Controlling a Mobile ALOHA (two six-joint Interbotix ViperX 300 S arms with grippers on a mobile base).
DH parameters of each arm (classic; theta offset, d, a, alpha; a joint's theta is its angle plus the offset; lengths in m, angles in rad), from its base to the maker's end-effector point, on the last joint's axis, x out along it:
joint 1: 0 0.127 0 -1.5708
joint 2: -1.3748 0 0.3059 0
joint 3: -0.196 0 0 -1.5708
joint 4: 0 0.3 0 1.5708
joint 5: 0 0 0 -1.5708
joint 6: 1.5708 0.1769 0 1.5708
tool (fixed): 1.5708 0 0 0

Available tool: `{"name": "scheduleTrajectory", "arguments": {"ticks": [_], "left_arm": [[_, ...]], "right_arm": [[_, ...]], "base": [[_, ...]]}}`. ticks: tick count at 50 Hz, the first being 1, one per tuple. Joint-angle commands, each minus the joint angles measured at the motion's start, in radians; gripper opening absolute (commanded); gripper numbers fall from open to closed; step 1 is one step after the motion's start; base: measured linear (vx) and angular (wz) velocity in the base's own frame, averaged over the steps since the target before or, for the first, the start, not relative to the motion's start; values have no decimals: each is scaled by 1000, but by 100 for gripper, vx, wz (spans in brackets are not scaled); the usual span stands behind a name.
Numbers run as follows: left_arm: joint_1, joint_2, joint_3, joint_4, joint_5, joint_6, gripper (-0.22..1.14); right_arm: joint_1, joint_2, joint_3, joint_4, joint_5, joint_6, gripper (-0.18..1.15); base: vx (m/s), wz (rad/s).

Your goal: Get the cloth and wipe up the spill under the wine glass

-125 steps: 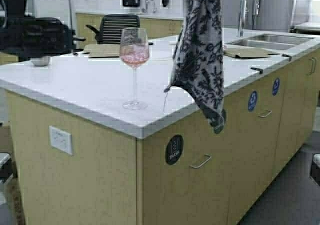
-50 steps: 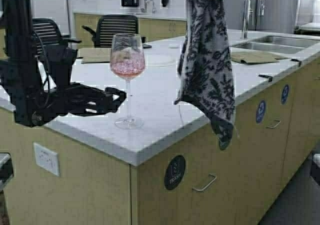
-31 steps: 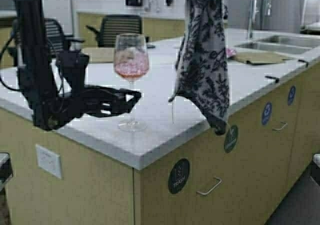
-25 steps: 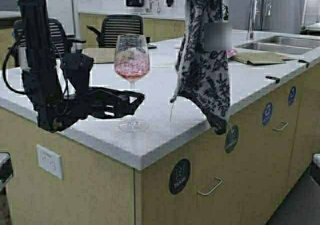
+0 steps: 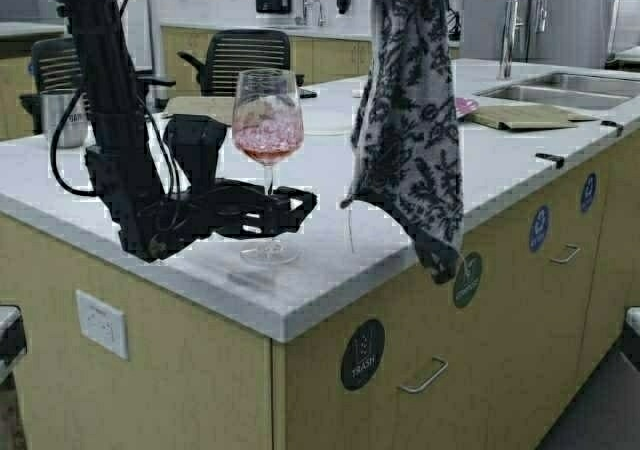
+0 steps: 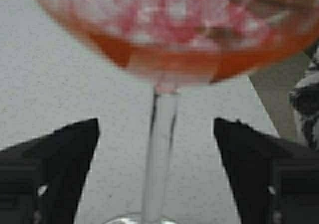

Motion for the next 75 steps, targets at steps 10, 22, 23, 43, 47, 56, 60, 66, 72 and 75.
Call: {"name": "scheduleTrajectory", "arguments": {"ticks": [10, 22, 23, 43, 47, 56, 60, 66, 72, 75], "left_arm": [[-20, -28, -44, -3, 29, -6, 87], [-20, -63, -12, -20, 29, -5, 35], [-20, -67, -9, -20, 29, -3, 31], [-23, -295, 158, -18, 29, -2, 15], [-21, -377, 210, -18, 34, 0, 15], [-21, -565, 304, -18, 86, -6, 15], [-21, -655, 336, -20, 129, -12, 15], [-21, -802, 350, -21, 235, -28, 14], [-21, -940, 307, -23, 393, -55, 14], [-21, -997, 267, -23, 483, -64, 14]], "right_arm": [[-2, -31, -20, 26, -14, 9, 6], [-80, -21, -66, 178, -29, 103, 6], [-86, -17, -74, 179, -34, 104, 6], [-130, 259, -364, 169, -38, 107, 6], [-120, 325, -414, 156, -37, 112, 6], [-86, 451, -492, 150, -37, 143, 6], [-72, 491, -508, 150, -38, 166, 6], [-52, 549, -525, 150, -40, 183, 6], [-20, 620, -529, 150, -44, 184, 6], [0, 657, -538, 150, -46, 184, 6]], "base": [[0, 0], [0, 0], [0, 0], [0, 0], [0, 0], [0, 0], [0, 0], [0, 0], [0, 0], [0, 0]]}}
